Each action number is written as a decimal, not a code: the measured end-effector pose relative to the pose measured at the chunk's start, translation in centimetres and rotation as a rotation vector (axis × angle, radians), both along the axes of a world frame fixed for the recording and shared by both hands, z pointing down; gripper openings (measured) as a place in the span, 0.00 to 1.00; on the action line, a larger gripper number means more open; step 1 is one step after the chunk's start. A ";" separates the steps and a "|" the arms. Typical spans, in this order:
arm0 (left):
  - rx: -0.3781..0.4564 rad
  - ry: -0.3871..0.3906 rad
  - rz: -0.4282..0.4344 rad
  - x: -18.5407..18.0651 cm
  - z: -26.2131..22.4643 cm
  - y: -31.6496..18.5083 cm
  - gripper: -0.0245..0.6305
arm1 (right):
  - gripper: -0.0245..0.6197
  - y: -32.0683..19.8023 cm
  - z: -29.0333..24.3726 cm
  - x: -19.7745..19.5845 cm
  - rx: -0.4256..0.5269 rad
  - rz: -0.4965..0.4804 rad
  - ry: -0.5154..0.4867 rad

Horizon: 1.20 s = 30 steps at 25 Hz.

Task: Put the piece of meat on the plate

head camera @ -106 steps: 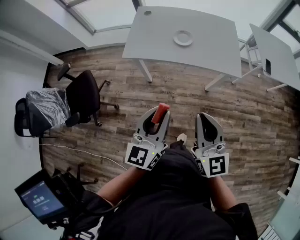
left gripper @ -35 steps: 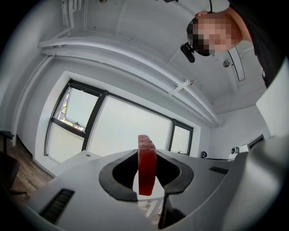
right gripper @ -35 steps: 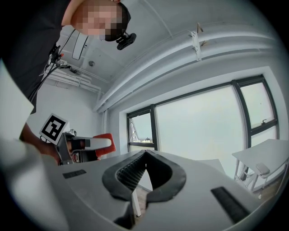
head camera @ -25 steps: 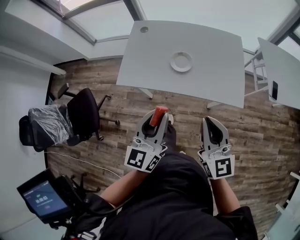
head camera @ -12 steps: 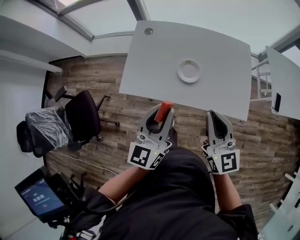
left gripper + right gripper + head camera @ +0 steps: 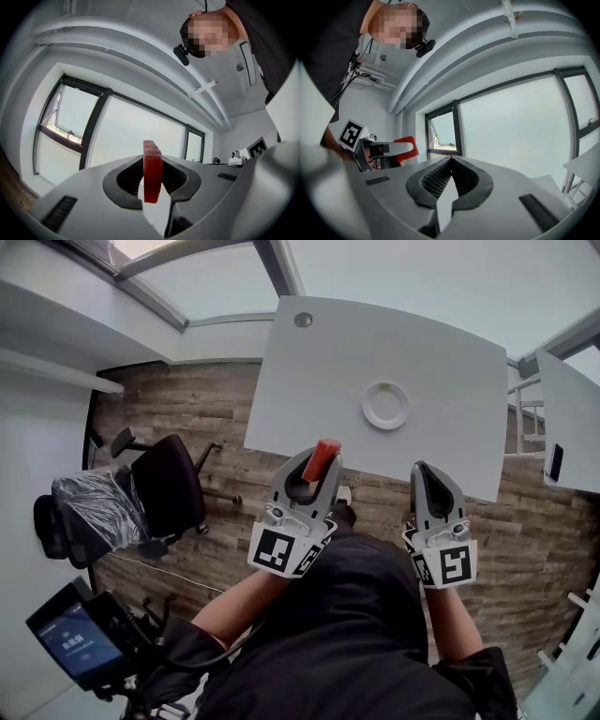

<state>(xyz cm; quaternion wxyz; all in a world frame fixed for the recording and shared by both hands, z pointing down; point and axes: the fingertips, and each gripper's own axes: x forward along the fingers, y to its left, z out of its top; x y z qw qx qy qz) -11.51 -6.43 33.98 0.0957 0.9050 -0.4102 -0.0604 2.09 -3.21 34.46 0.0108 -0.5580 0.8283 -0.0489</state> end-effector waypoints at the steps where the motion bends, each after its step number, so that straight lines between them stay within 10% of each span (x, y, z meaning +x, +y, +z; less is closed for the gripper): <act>1: -0.003 0.002 -0.007 -1.0 0.0 -0.7 0.18 | 0.05 -0.5 0.1 -0.7 -0.002 -0.005 0.009; 20: -0.060 -0.026 -0.031 -2.4 3.1 -4.3 0.18 | 0.05 -4.6 2.3 -1.2 -0.105 -0.052 0.039; 30: -0.106 -0.159 0.048 4.4 8.5 -4.5 0.18 | 0.05 -5.6 1.9 2.4 -0.088 -0.023 -0.036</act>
